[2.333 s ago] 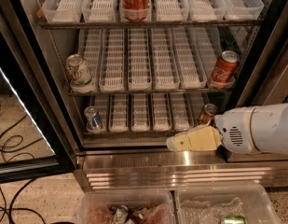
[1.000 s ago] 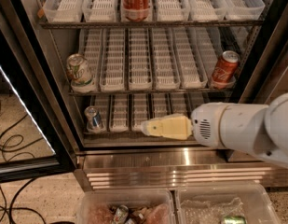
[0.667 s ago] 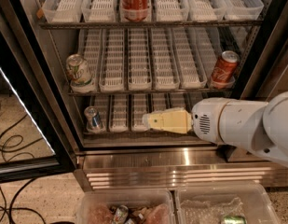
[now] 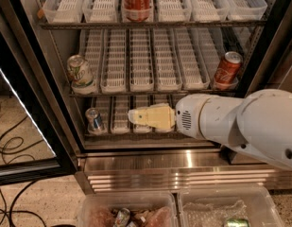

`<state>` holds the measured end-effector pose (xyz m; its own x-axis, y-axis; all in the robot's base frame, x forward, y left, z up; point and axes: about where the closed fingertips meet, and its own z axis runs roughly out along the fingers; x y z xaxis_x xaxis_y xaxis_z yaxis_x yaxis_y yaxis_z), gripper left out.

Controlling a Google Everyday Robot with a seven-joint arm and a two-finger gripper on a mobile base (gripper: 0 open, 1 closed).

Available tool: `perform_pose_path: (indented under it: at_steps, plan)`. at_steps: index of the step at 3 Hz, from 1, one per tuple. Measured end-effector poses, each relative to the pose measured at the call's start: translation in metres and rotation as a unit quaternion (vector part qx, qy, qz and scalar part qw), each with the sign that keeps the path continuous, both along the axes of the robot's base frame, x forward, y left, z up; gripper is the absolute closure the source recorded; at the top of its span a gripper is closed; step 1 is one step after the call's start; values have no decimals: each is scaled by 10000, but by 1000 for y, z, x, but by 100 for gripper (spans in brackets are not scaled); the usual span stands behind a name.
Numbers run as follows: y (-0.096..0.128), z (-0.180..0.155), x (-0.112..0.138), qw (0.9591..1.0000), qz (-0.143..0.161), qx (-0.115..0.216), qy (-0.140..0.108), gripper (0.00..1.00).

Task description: Pick 7up can from middle shelf of fridge

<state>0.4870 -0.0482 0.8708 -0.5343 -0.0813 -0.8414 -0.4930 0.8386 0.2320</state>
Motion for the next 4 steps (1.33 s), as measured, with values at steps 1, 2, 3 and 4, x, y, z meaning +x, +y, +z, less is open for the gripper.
perform_pose_path:
  at_steps: [1, 2, 3, 4]
  plan:
    - [1, 0, 7, 9999, 23, 102, 85, 0]
    - [4, -10, 17, 9997, -158, -167, -8, 0]
    - [14, -4, 31, 9993, -232, -200, -230, 0]
    - [14, -4, 31, 9993, -234, -201, -232, 0]
